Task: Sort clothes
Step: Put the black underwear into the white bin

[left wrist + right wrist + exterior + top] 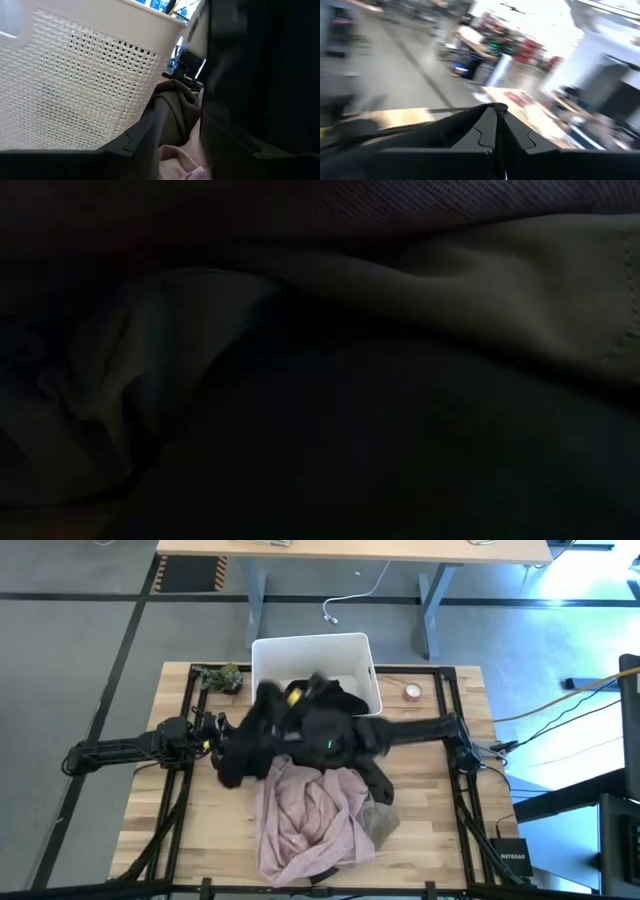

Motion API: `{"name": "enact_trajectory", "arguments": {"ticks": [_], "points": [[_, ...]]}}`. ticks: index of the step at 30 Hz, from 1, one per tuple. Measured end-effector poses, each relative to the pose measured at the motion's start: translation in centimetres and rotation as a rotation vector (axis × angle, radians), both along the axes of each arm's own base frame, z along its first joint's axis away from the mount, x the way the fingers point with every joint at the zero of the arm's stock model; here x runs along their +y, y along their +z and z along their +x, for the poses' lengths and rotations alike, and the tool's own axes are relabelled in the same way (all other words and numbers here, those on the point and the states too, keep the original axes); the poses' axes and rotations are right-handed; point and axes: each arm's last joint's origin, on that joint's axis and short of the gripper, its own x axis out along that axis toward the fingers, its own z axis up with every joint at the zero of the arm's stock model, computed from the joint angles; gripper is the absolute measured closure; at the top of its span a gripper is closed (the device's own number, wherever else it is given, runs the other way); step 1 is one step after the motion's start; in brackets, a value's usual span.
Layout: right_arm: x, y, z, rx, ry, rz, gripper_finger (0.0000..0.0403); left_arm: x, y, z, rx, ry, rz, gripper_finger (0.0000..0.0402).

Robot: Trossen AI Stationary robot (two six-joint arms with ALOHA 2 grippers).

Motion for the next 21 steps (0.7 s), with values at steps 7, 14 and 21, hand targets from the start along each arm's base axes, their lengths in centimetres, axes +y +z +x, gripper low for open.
{"name": "enact_trajectory", "arguments": {"ticks": [7,14,21], "points": [[-5.7,3.6,-2.1,-0.177,-0.242,0.025,0.0377,0.0,0.0,0.0,-0.001,0.000,-0.009,0.0245],[-9.2,4.8,-2.7,-0.294,-0.362,0.038,0.0375,0.0,0.0,0.0,0.002,-0.001,0.015,0.0245],[-10.0,3.7,-2.6,-0.264,-0.372,0.084,0.0354,0.0,0.0,0.0,0.002,-0.001,0.017,0.0245]]}}
